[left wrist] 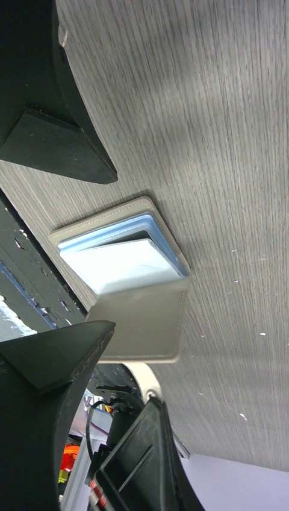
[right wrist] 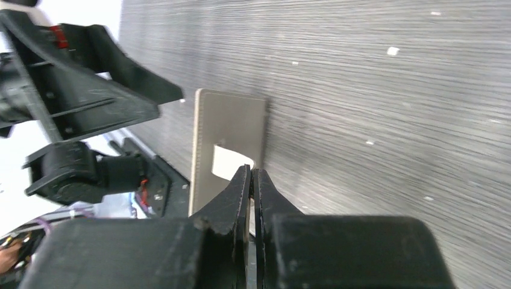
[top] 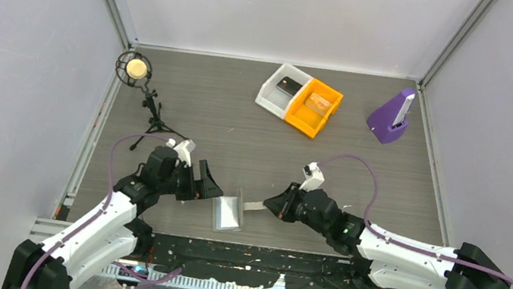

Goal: Take the credit cards out of the card holder
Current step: Open the card holder at the center of the board.

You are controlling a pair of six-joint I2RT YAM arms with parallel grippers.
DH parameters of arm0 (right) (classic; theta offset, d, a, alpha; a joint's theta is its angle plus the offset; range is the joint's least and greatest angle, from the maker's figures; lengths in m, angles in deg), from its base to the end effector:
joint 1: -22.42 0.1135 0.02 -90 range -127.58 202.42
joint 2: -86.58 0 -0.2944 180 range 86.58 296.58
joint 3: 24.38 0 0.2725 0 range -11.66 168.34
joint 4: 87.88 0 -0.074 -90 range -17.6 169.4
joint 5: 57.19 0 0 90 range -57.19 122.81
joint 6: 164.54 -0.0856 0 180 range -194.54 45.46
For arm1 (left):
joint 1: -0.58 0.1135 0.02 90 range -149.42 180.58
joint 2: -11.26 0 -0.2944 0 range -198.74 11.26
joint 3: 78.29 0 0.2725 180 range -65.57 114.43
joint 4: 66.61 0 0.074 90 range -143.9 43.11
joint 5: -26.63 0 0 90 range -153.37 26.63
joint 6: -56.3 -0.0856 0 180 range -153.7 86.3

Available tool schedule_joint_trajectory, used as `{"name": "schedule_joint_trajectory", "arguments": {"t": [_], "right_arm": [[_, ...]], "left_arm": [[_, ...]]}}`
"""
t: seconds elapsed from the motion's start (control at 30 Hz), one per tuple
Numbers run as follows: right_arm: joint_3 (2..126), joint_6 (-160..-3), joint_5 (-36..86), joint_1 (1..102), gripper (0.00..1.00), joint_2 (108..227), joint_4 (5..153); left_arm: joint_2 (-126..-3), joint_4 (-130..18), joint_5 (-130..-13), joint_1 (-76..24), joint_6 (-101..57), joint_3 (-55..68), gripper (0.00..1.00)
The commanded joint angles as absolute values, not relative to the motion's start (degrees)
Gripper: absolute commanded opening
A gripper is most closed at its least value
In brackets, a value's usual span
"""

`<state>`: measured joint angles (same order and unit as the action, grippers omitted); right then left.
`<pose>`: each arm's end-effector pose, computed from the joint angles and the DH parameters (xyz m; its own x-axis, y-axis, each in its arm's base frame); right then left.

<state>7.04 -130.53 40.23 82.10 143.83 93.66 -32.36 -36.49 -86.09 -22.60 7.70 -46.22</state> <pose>0.1362 0.2109 0.1770 -0.7765 0.3006 -0.5539 -0.2734 0.6312 0.7258 0.1599 -0.1044 0.1603 -0.8739 -0.2894 -0.3905 0.0671 0.7239 -0.6866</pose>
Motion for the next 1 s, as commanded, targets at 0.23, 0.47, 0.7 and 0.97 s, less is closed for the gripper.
{"name": "schedule_joint_trajectory", "arguments": {"t": [0.23, 0.47, 0.7, 0.97], "right_arm": [[-1.7, -129.5, 42.2, 77.7, 0.05, 138.2, 93.5], [-3.2, -129.9, 44.1, 76.4, 0.05, 136.7, 90.6], [-3.4, -129.8, 45.4, 75.9, 0.05, 135.6, 87.7], [-4.3, -130.8, 46.6, 75.5, 0.05, 136.9, 85.7]], "left_arm": [[-32.6, -39.3, -87.5, -23.3, 7.5, -47.7, 0.85], [-33.5, -41.3, -87.7, -23.4, 7.6, -49.2, 0.84], [-34.7, -45.2, -88.4, -24.7, 9.4, -50.5, 0.83], [-37.1, -45.9, -87.8, -25.3, 9.3, -50.6, 0.81]]}}
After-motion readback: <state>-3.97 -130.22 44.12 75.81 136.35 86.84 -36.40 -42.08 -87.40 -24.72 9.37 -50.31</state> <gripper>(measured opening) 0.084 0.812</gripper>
